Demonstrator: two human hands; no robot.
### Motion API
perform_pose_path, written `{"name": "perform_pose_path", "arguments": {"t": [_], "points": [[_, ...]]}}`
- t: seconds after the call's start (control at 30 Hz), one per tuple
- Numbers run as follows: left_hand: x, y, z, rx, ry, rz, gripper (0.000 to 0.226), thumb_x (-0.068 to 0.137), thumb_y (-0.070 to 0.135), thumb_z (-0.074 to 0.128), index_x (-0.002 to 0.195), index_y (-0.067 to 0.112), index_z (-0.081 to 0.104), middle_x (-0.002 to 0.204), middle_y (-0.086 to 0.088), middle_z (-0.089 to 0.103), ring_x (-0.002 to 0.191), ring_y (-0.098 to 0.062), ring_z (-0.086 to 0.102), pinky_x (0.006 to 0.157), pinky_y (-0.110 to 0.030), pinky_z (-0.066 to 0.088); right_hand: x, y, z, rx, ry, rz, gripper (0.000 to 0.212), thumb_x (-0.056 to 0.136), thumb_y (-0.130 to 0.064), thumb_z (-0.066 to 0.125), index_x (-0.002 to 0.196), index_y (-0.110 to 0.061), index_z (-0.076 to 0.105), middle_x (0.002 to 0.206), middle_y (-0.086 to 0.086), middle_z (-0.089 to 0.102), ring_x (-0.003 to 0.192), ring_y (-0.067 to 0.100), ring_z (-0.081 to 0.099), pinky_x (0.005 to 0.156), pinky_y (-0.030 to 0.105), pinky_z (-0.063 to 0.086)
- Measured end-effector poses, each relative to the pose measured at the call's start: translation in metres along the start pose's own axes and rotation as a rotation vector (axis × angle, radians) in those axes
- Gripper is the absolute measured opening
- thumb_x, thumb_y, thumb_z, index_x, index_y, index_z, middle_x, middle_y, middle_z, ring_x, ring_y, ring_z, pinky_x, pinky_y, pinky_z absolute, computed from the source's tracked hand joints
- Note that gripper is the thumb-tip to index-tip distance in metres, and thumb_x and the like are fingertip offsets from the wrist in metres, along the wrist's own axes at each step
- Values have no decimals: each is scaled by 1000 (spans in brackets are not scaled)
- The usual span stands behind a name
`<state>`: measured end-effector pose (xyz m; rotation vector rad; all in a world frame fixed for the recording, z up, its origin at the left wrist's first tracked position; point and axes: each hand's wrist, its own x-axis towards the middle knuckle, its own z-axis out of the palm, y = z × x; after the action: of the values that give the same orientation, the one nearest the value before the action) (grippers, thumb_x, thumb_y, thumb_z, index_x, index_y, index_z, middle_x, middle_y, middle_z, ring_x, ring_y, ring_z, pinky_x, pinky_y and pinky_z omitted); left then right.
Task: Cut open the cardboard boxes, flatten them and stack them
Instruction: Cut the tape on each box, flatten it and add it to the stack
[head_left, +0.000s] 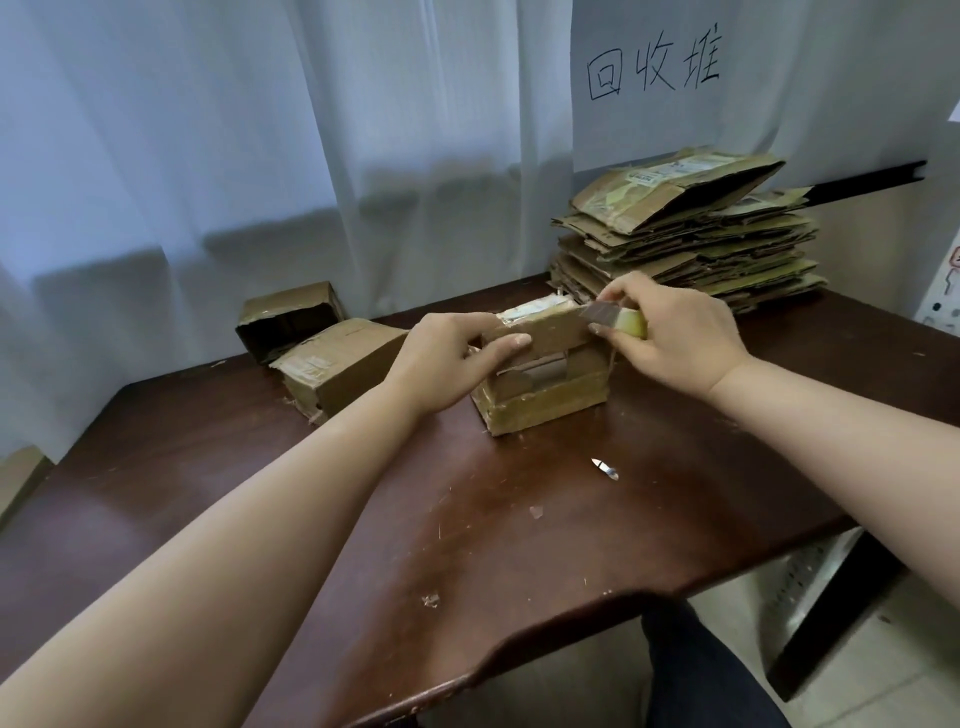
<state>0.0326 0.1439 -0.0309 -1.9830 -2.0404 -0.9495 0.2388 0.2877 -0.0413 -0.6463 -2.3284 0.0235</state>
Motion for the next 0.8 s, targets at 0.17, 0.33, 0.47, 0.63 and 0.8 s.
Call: {"name": "perform_pose_path", "arguments": {"t": [0.17,0.33,0.47,0.63,0.8], "points": [[7,8,7,-23,12,-144,27,92,42,58,116,32,51,74,16,57,74,-5,56,75,-28,45,-11,-8,-3,65,67,58,29,81,-29,71,102,-17,54,90,-8,52,75,25,59,65,34,44],[7,15,13,75,25,-98,19,97,38,52,114,38,59,103,16,65,93,-6,60,79,-29,47,-20,-22,5,61,-106,-94,29,82,-11,61,111,-13,63,107,4,67,90,33,64,72,35,45],[-4,-4,21,33,-32,-101,30,96,43,51,122,33,62,119,12,63,117,-13,48,92,-31,43,-28,-26,15,66,-283,-128,43,87,-11,52,129,-22,56,128,-4,58,104,31,61,83,38,45],[-17,-14,26,-67,-62,-101,46,91,46,58,133,27,57,137,10,55,140,-13,30,115,-35,28,-33,-31,24,47,-369,-59,36,89,-15,47,120,-27,60,119,-10,53,97,29,60,74,33,41],[-21,-14,24,-73,-48,-102,44,92,42,59,132,24,57,137,6,55,141,-17,30,117,-35,25,-59,-29,25,9,-368,-161,8,75,-9,61,80,-13,66,88,0,59,72,35,60,54,25,27]]}}
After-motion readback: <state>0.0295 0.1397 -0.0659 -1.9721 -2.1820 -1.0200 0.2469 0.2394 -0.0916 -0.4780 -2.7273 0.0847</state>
